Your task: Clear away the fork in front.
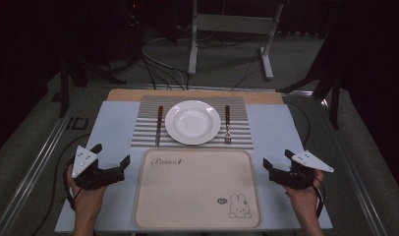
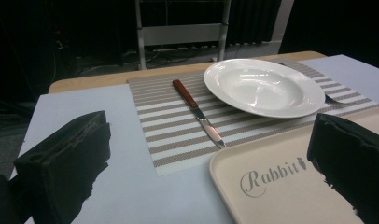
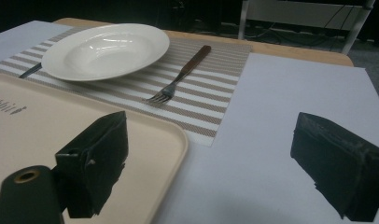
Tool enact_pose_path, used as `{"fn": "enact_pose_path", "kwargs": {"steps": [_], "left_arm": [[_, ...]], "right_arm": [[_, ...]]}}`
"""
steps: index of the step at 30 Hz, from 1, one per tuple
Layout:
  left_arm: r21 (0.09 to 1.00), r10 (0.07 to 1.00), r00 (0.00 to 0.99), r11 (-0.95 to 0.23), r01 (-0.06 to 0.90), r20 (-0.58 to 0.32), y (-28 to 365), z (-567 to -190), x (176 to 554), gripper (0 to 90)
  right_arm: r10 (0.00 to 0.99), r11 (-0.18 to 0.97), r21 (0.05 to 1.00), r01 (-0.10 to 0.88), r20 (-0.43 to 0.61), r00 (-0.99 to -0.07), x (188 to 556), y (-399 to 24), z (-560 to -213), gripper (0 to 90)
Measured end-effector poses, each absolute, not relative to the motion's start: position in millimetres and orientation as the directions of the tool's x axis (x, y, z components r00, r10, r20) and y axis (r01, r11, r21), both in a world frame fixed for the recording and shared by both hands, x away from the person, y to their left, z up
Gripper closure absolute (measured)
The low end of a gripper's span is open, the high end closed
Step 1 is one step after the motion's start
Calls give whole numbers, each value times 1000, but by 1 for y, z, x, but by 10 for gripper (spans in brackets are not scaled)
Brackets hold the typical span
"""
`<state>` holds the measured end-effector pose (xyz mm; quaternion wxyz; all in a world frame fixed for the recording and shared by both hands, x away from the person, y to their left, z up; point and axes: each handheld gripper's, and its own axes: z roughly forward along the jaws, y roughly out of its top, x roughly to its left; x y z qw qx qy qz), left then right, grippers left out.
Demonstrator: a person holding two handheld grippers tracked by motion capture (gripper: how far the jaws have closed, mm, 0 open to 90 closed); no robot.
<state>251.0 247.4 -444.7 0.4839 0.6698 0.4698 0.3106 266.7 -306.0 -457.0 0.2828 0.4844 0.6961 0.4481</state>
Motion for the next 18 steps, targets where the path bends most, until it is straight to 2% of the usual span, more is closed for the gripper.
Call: {"fn": "enact_pose_path", "kwargs": {"steps": [18], "left_arm": [[936,930,367,-109,336,-24,245,-447,252,0]], "right_arm": [[931,121,898,423,46,-363,281,-300,-442,115]]}}
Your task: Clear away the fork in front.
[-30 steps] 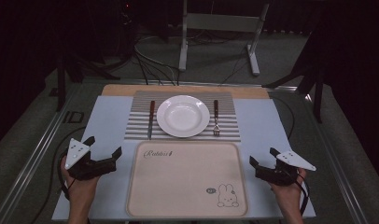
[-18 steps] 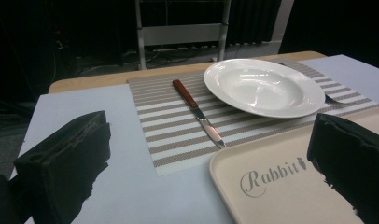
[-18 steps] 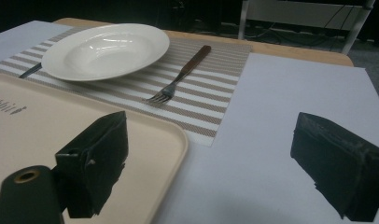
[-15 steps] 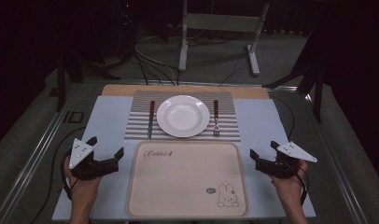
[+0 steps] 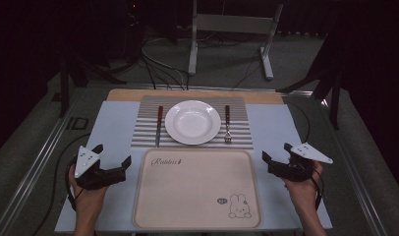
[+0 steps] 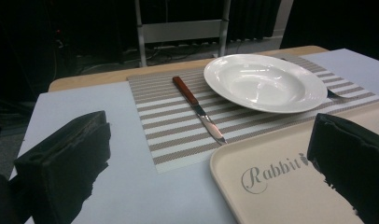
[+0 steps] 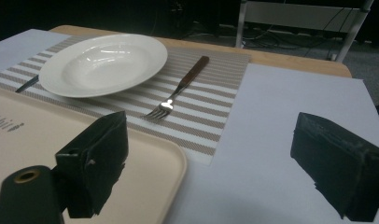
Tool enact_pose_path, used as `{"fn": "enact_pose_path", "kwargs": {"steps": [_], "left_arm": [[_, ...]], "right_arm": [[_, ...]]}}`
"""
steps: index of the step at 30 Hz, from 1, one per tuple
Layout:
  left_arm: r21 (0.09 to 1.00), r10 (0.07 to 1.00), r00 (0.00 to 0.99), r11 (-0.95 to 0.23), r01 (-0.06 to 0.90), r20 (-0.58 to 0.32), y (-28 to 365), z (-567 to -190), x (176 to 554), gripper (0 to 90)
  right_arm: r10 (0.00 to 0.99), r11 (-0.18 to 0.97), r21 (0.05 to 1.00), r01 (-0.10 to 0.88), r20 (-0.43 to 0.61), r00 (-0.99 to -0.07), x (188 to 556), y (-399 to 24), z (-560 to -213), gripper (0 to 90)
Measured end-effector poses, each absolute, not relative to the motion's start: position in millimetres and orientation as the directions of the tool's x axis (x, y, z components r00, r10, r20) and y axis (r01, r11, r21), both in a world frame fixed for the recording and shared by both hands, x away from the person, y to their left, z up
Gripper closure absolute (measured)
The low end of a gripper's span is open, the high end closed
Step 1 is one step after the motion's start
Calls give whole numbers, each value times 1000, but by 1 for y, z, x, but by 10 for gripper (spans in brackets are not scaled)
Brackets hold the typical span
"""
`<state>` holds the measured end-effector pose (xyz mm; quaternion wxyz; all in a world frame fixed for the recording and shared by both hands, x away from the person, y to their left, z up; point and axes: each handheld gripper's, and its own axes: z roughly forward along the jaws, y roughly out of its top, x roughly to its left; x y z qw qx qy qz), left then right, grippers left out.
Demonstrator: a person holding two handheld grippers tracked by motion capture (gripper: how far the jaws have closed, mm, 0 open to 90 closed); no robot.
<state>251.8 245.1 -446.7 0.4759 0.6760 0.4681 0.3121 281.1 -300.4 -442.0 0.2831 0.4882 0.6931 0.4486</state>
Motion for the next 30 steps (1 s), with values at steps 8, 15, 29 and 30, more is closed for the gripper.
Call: {"fn": "enact_pose_path", "kwargs": {"steps": [8,15,29,30], "left_arm": [[935,930,366,-109,338,-24,245,-447,252,0],[934,931,365,-112,340,-21,245,-447,252,0],[933,930,366,-111,342,-23,244,-448,253,0],[933,930,366,-113,342,-22,244,-448,253,0]], "right_arm": [[929,116,898,424,53,-366,288,-297,-436,114],[927,125,900,417,43,-371,294,-292,-431,114],[924,148,897,418,25,-381,309,-281,-424,114],[925,147,896,419,26,-380,310,-281,-423,114]]}}
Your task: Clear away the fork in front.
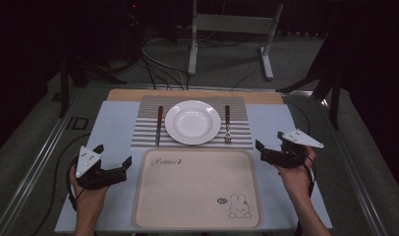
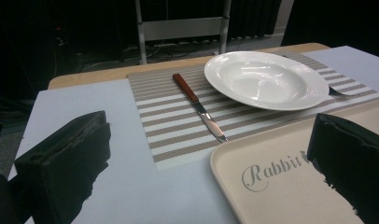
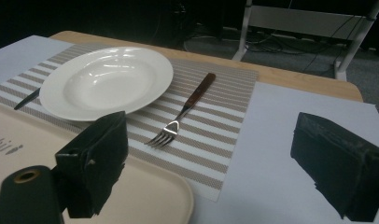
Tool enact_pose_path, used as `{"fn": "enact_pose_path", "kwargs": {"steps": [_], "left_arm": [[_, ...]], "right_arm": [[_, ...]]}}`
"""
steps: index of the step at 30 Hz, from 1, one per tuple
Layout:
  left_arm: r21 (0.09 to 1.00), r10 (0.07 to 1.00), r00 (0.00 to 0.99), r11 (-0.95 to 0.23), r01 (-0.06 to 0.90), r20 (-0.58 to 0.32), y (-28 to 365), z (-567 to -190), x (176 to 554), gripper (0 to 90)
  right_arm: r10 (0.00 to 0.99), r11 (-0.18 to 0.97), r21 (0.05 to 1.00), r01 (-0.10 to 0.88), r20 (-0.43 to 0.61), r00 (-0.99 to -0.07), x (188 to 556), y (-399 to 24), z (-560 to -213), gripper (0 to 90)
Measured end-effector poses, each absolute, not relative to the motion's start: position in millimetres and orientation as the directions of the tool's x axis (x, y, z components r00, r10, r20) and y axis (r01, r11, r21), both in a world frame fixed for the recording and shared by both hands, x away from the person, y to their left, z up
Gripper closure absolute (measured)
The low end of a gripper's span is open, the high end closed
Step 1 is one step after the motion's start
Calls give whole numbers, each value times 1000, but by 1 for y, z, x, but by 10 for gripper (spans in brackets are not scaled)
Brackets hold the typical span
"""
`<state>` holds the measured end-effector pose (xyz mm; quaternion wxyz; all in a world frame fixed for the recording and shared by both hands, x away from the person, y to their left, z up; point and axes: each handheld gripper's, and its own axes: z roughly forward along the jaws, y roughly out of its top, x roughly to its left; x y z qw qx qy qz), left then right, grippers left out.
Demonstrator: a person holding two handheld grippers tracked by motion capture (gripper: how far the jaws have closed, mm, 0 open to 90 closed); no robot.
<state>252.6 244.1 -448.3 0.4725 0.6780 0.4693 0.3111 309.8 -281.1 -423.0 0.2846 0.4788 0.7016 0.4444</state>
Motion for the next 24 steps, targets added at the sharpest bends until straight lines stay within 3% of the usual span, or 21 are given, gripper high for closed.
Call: {"fn": "enact_pose_path", "kwargs": {"steps": [24], "left_arm": [[931,933,360,-119,345,-14,244,-449,253,0]], "right_arm": [[937,147,889,434,16,-349,340,-279,-410,114]]}}
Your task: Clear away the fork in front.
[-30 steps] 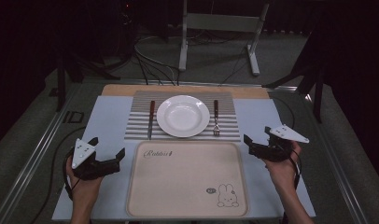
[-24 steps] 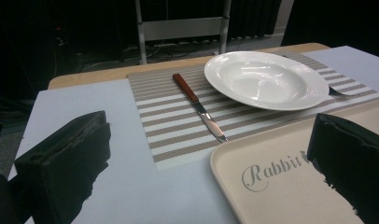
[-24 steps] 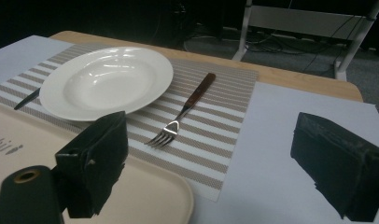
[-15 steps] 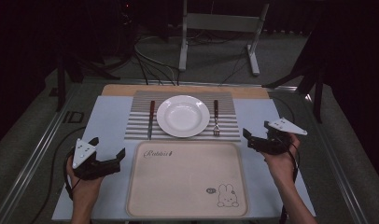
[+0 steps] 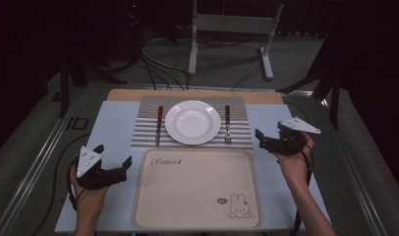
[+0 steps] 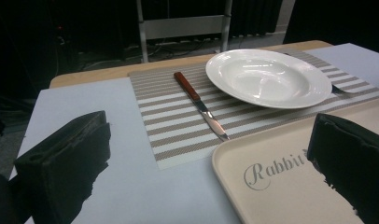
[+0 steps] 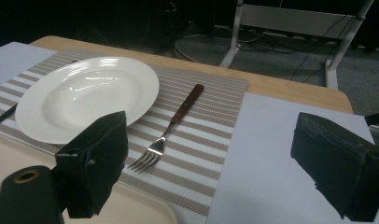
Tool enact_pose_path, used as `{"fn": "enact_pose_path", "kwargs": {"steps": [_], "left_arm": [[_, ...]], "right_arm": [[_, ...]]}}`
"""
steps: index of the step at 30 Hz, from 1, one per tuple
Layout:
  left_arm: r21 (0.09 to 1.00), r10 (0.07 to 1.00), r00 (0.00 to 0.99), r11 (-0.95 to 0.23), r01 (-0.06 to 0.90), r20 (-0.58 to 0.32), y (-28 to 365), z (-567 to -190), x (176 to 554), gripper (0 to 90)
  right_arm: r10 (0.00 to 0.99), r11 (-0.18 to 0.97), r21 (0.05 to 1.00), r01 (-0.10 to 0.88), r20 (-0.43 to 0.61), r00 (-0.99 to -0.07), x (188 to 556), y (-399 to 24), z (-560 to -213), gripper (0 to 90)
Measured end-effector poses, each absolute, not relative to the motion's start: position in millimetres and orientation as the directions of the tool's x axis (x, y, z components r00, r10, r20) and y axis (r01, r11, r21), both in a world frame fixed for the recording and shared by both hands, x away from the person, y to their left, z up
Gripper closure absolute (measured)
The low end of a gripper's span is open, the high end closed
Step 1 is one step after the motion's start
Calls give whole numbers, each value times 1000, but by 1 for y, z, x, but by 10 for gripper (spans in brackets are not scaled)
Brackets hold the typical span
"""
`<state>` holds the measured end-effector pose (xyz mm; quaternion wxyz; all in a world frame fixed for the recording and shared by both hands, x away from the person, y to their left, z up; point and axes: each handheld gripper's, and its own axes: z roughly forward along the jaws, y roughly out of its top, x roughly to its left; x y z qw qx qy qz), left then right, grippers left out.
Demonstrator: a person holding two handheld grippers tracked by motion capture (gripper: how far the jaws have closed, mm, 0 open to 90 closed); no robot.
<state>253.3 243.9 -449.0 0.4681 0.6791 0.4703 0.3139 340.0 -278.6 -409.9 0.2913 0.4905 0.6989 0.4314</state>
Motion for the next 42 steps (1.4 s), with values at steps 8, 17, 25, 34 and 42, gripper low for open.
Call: {"fn": "enact_pose_path", "kwargs": {"steps": [8,17,25,34,42], "left_arm": [[931,934,357,-116,346,-16,244,-449,253,0],[931,934,357,-117,346,-15,245,-449,253,0],[930,934,357,-118,347,-14,245,-450,254,0],[930,934,357,-119,348,-14,245,-450,254,0],[929,934,356,-118,350,-16,245,-450,254,0]], "right_arm": [[938,155,885,438,7,-346,351,-274,-405,114],[941,158,879,449,4,-340,364,-268,-402,113],[942,150,875,460,16,-336,377,-261,-397,113],[946,150,871,467,11,-325,390,-256,-389,113],[947,175,859,481,-14,-320,404,-251,-386,113]]}}
